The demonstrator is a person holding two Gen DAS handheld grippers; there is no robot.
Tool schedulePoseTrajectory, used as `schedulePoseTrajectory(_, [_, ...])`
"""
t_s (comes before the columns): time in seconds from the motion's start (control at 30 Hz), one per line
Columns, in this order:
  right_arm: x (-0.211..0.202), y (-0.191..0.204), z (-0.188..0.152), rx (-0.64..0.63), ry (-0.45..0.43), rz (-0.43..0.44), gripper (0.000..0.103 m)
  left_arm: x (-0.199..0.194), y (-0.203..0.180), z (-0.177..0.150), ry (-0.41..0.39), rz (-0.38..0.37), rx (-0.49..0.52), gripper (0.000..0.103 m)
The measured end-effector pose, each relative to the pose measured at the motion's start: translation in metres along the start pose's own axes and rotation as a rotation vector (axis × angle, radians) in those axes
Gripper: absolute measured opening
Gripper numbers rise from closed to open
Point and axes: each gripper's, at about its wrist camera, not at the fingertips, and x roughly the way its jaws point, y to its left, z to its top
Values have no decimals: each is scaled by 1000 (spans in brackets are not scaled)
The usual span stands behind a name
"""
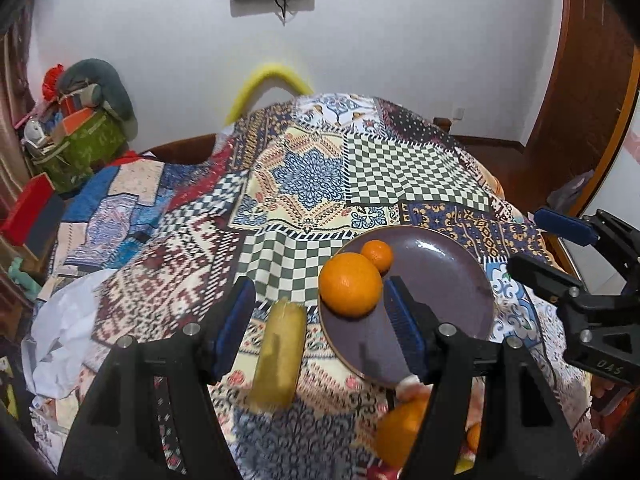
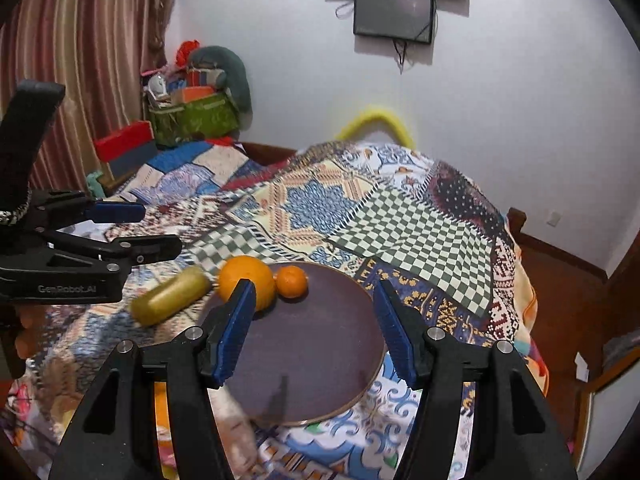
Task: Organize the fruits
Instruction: 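Move both tools back toward the remaining fruit on the cloth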
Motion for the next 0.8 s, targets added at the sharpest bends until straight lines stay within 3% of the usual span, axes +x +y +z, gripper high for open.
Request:
schedulePoseTrajectory(0.4, [-57,23,-21,20,-33,15,58,-76,2,-36,-48,18,-24,67])
schedulePoseTrajectory(0.57, [-69,33,-38,29,-21,21,70,-97,0,-52,-58,24,-33,71])
schedulePoseTrajectory(0.8, [-66,47,-74,28,62,30,70,-111,3,-89,-32,32,-40,73])
